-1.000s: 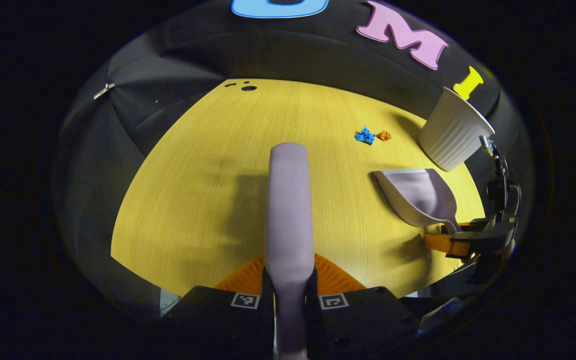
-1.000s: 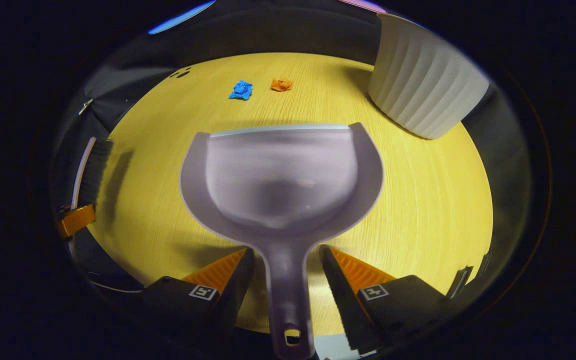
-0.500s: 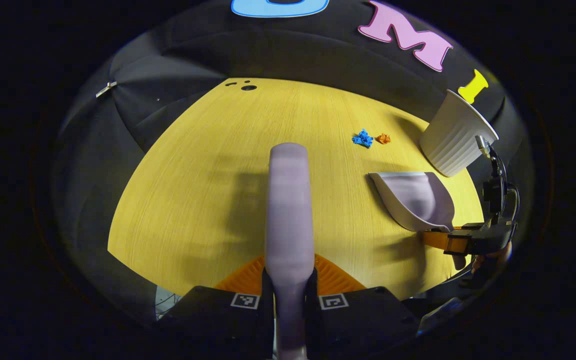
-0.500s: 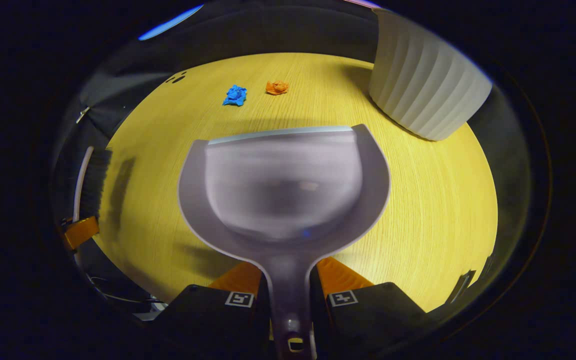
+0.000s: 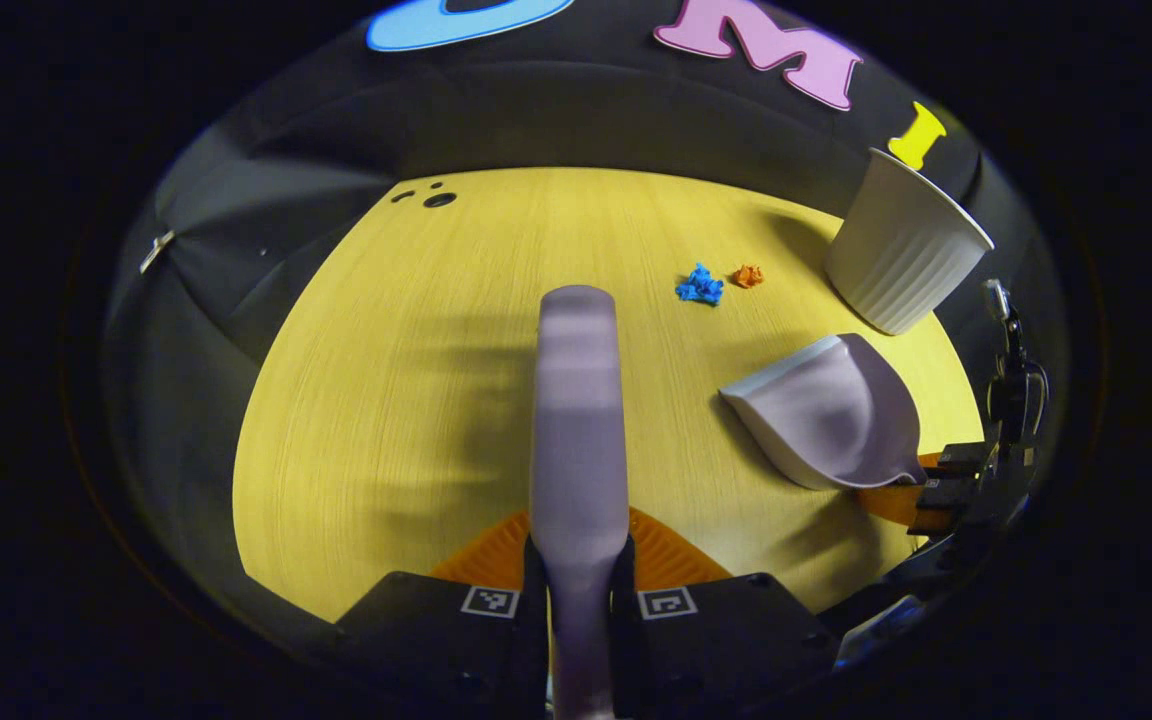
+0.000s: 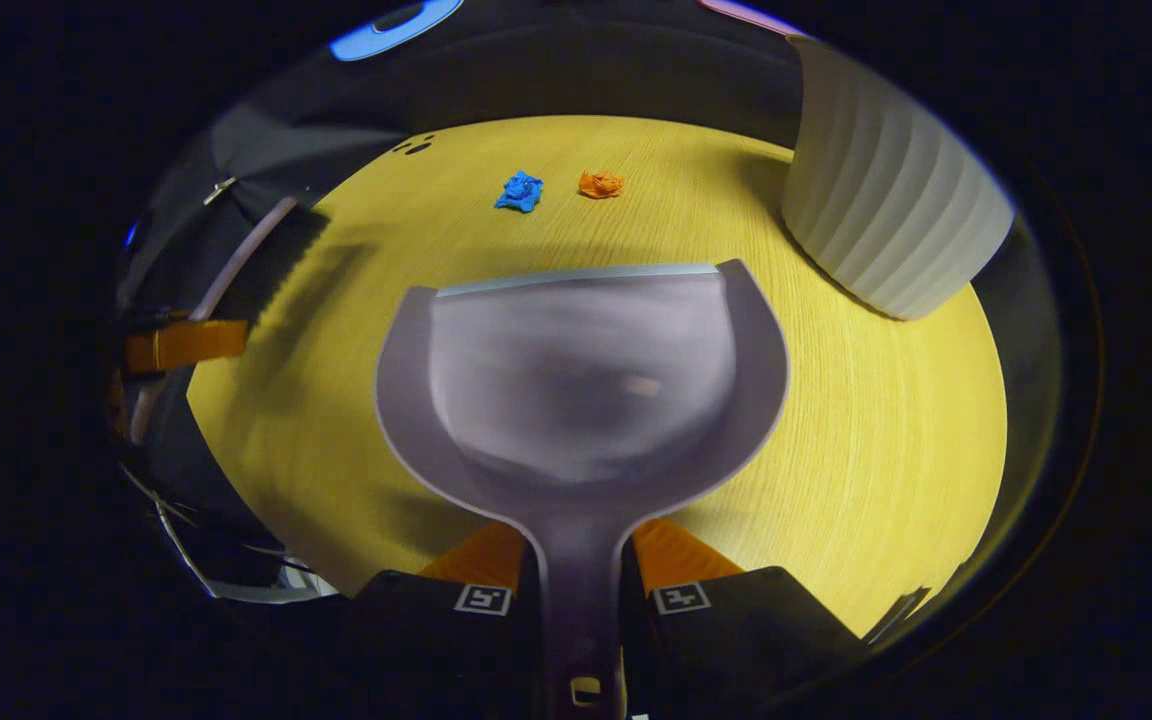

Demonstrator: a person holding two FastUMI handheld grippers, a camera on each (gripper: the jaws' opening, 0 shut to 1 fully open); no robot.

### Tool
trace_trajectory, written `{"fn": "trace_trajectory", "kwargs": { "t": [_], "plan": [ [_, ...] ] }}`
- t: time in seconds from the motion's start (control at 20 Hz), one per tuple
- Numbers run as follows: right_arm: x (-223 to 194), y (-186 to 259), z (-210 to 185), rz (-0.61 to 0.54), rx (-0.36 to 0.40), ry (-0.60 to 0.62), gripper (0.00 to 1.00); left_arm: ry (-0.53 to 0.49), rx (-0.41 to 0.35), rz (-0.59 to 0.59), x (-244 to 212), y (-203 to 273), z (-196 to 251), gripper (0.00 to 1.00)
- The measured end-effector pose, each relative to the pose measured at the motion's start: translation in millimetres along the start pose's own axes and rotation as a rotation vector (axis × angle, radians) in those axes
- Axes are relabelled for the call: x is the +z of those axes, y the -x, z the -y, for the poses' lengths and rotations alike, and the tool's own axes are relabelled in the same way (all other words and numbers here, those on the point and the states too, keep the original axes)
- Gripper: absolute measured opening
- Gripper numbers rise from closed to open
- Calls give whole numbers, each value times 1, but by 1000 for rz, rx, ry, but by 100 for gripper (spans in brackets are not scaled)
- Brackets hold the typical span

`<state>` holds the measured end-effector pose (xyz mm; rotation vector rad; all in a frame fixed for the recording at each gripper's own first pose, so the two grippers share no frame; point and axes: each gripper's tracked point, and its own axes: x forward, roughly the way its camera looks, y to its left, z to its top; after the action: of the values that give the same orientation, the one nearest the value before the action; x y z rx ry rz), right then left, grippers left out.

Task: Pick up the small broom and dustpan from the desktop, sweep the trash into the dustpan with the broom, and then empty the trash into the garbage bin.

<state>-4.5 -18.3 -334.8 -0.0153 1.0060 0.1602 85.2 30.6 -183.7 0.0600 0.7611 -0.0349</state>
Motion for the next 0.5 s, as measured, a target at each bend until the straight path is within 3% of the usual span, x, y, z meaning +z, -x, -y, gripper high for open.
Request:
{"fn": "trace_trajectory", "kwargs": {
  "t": [0.1,0.3,0.5],
  "plan": [
    [-1,2,13,15,-10,14,36,-56,17,7,22,-10,-1,29],
    [-1,11,44,29,-37,16,32,-133,-24,28,71,-44,20,29],
    [8,26,64,49,-45,20,36,-212,-69,-8,101,-86,37,29]
  ]
}}
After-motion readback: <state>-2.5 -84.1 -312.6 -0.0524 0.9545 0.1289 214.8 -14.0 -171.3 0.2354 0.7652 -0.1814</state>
